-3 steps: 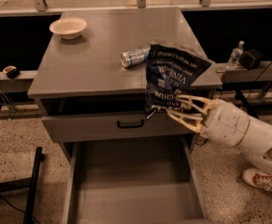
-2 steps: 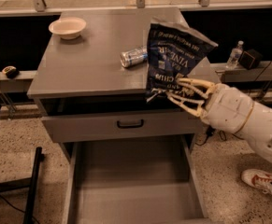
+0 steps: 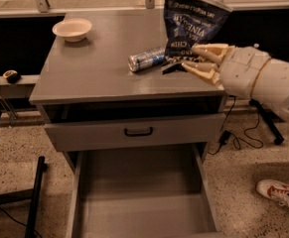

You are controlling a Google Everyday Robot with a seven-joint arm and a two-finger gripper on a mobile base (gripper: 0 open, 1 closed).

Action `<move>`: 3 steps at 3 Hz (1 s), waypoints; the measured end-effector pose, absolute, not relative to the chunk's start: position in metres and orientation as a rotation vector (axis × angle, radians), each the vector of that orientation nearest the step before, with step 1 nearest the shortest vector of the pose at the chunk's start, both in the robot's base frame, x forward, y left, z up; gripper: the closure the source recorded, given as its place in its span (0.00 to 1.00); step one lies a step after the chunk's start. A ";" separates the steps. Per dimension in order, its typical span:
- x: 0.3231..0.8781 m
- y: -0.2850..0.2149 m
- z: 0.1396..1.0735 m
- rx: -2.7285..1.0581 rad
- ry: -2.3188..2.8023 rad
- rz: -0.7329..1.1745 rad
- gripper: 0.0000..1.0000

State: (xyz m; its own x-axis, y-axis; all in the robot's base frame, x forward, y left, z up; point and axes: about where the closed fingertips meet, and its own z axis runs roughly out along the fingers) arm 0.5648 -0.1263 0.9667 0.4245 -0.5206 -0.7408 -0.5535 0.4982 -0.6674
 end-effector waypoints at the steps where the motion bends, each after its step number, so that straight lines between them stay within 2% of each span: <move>1: 0.576 -0.109 0.974 -1.206 1.305 0.033 1.00; 3: 0.577 -0.182 0.919 -1.099 1.664 0.111 1.00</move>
Offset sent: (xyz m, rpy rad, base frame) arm 0.0131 -0.0949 -0.0673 -0.0161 0.5612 -0.2385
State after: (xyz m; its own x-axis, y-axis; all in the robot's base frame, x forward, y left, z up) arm 0.5773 -0.1821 0.9193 0.0141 -0.5978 -0.8016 -0.6986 0.5676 -0.4356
